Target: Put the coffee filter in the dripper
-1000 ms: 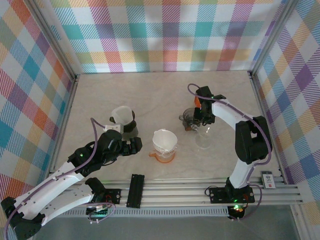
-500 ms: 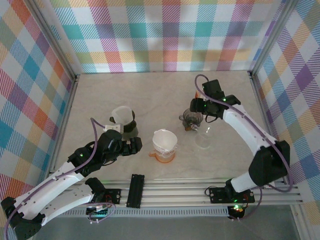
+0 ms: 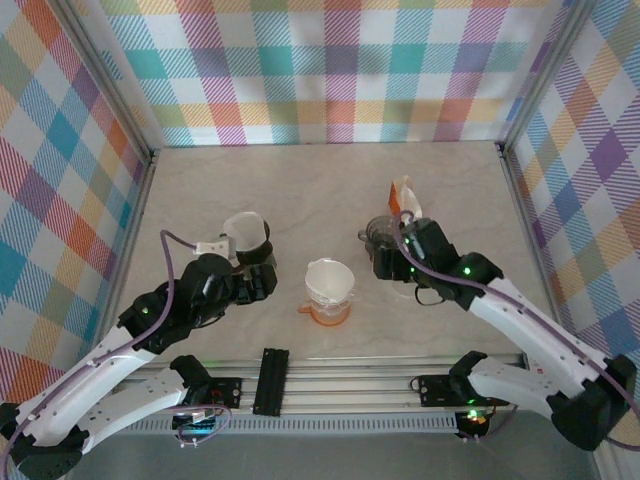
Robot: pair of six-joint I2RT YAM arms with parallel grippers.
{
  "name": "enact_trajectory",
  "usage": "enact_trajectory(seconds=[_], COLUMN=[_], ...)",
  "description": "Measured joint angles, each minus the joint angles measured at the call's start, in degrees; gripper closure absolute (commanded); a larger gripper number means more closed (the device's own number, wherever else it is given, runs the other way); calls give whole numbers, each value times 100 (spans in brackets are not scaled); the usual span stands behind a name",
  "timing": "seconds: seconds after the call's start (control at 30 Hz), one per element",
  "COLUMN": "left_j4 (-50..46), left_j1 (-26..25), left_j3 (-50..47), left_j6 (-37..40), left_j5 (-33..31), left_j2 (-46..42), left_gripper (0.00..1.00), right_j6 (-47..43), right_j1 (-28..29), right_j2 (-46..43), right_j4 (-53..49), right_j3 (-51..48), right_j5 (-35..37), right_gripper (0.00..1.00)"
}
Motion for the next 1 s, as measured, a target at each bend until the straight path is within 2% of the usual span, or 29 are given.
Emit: enact_trajectory(seconds=[0.3, 0.43, 0.63, 0.77, 1.0], left_j4=[-195, -299, -452, -485, -625], left_j1=[0, 0, 0, 0, 0], left_j3=[140, 140, 188, 269, 332], left_j6=[17, -48, -87, -87, -85], left_j5=[-245, -284, -402, -483, -588], left_j2=[-94, -94, -109, -184, -254], left_gripper=[0, 0, 0, 0, 0], right_j6=[153, 284, 470, 494, 463], right_j1=[629, 1207, 2280, 2833, 3062], right_j2=[-1161, -1416, -999, -688, -79], right_j4=[120, 409, 1416, 2444, 4048], right_j3=[-951, -1504, -2385, -3016, -3591], right_j5=[-28, -39, 24, 129, 348], right_gripper=[24, 23, 23, 23, 23])
